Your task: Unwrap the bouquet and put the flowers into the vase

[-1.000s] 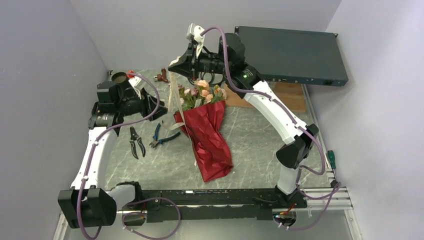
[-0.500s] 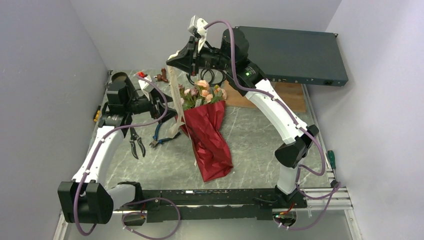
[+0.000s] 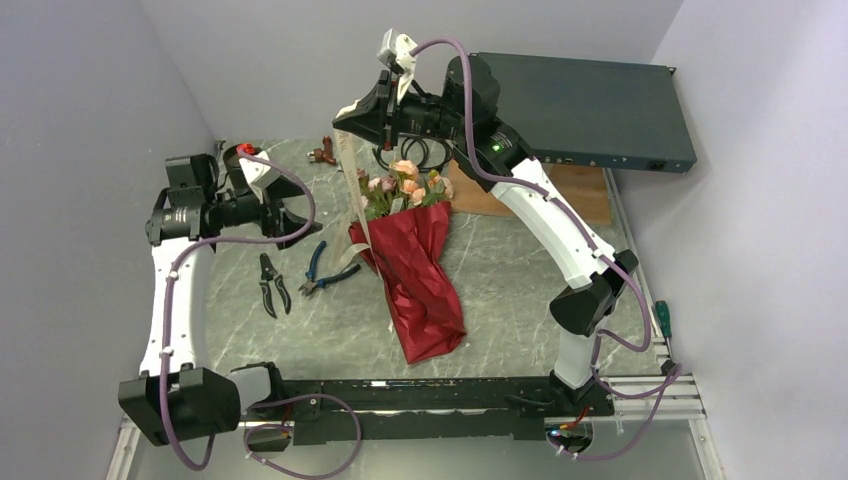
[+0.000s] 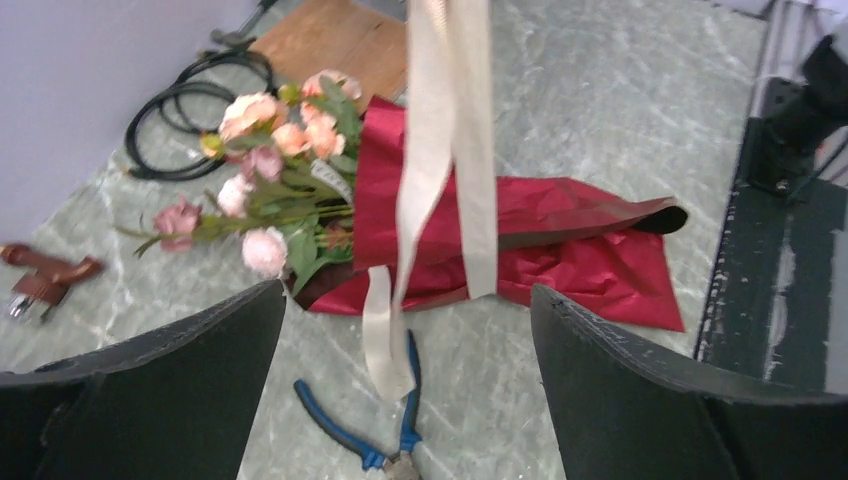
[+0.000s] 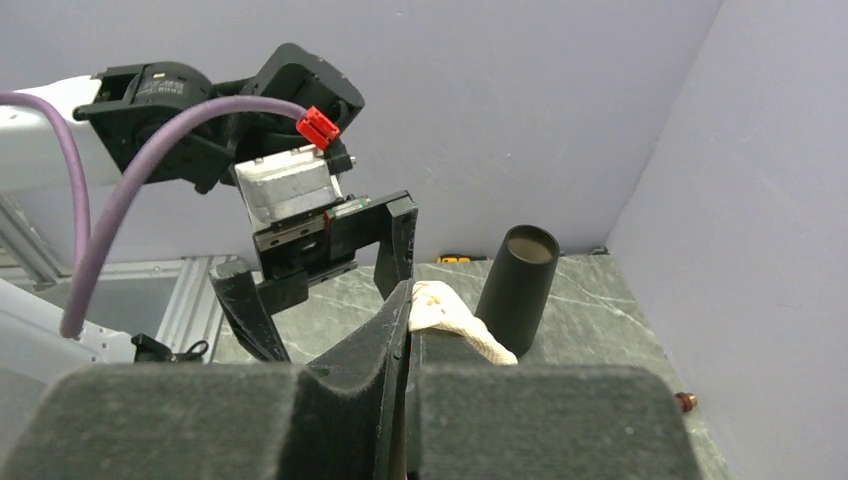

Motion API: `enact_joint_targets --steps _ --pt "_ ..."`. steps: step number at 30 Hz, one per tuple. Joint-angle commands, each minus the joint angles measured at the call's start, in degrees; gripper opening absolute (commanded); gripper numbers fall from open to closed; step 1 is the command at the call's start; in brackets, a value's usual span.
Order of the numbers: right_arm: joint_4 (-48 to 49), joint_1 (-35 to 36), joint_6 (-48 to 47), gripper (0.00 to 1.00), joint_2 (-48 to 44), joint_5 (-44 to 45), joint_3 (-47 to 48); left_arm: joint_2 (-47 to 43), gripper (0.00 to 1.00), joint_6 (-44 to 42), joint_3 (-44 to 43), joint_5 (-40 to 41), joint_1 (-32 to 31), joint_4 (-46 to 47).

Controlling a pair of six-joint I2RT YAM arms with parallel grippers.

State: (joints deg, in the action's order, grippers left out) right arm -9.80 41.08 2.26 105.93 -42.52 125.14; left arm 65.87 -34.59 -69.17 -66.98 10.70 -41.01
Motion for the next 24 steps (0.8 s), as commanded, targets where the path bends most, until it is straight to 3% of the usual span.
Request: enact_joint_targets --steps 1,4,7,11,15,22,24 --pt "4.10 0.14 1.45 0.00 -3.13 -0.79 0.66 3.19 0.99 -9.06 -4.54 -9.24 -0.17 -11.13" --pt "5.01 0.23 2.17 0.00 -2.82 -0.82 1.38 1.34 0.99 11.28 2.28 -7.92 -2.48 11.00" --pt "4.30 0.23 2.19 0.00 -1.79 -0.47 3.72 -0.36 0.99 21.41 8.36 -1.55 -8.26 29.23" --pt "4.04 0.22 2.12 0.00 -1.05 -0.03 6.13 1.76 0.93 28.75 11.89 6.64 -14.67 38.96" --pt "4.45 0.23 2.95 0.00 -0.99 0.14 7.41 3.53 0.89 34.18 15.28 11.70 -15.71 50.70" --pt "5.12 0.23 2.95 0.00 -0.59 2.25 8.63 6.18 0.79 36.89 15.56 10.97 -21.26 53.92" --pt "5.37 0.23 2.73 0.00 -0.68 3.04 8.63 5.93 0.64 38.12 16.18 11.97 -21.92 54.52"
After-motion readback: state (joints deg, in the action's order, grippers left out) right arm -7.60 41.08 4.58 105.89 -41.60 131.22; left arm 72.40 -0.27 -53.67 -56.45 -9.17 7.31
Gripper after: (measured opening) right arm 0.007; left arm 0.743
